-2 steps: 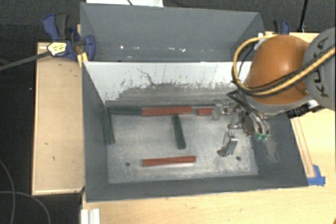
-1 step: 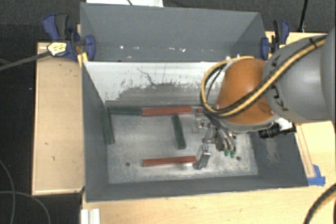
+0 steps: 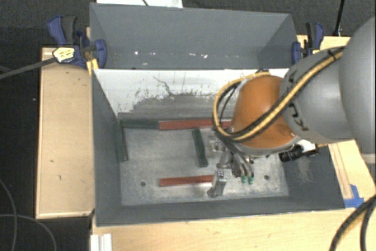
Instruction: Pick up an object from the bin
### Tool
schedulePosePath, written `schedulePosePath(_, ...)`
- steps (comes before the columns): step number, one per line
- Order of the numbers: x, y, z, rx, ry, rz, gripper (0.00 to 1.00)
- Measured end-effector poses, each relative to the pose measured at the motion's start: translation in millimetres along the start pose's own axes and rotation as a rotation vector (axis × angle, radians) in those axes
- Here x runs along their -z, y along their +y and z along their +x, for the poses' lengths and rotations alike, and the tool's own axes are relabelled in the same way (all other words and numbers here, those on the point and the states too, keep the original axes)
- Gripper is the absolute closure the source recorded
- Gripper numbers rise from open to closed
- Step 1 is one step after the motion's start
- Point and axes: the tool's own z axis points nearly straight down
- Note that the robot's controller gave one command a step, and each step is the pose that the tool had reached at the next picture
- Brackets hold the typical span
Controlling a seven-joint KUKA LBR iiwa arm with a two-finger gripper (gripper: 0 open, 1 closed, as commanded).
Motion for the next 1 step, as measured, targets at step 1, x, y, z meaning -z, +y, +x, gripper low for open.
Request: schedulePosePath(1, -25.2, 26.3, -1.6, 0.096, -0.004, 0.001, 1.0)
